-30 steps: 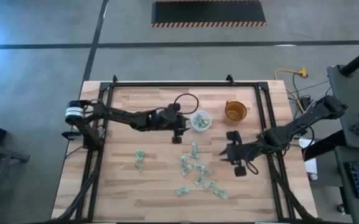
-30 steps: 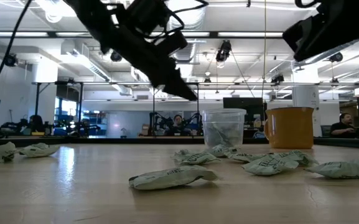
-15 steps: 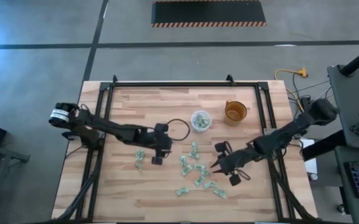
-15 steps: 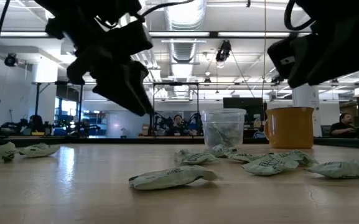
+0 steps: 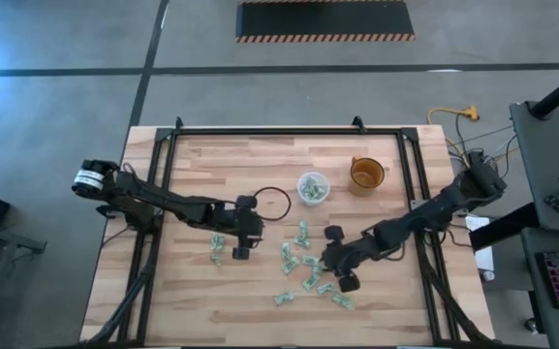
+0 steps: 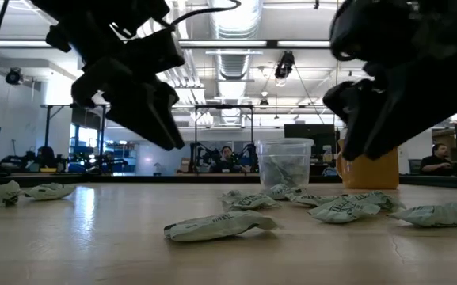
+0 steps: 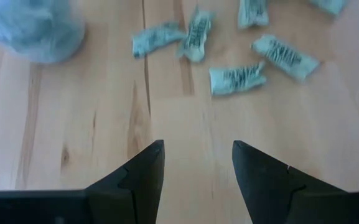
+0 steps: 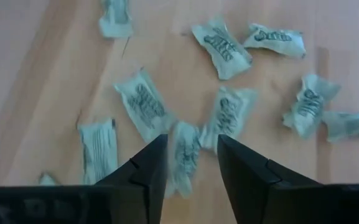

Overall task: Pick and place Stevia / Truvia into bins
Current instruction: Put the green stevia packet into the transparent bin

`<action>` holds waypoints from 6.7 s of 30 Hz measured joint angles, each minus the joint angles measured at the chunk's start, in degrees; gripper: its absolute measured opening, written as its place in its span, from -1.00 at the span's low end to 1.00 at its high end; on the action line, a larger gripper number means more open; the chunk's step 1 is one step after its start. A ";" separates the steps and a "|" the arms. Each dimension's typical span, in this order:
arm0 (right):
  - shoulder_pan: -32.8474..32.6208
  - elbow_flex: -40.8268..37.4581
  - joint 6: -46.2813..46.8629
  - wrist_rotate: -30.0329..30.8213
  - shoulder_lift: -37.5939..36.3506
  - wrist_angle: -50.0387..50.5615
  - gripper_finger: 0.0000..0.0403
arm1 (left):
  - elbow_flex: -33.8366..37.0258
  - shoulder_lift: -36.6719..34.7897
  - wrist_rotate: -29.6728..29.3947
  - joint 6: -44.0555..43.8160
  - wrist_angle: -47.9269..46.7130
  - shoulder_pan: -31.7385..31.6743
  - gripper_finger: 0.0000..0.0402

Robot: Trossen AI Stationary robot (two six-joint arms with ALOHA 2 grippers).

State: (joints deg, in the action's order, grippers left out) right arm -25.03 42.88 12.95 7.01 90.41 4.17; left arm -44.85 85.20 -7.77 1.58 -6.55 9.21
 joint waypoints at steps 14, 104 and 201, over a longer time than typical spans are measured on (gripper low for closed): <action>0.81 4.46 4.11 -4.09 6.10 6.86 -0.07 | 0.10 -0.06 0.00 -1.29 -0.39 0.03 -0.14; 19.11 13.57 -9.13 46.75 3.34 29.50 -0.96 | 0.14 0.01 0.00 -1.20 0.07 0.08 -0.14; -1.87 10.24 12.61 48.43 -22.58 45.02 -0.69 | -0.36 4.03 -0.22 -47.48 -32.01 8.16 -0.96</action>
State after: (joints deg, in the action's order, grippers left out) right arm -26.89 53.12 25.56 55.44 67.83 49.19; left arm -45.21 89.23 -7.99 -45.89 -38.56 17.37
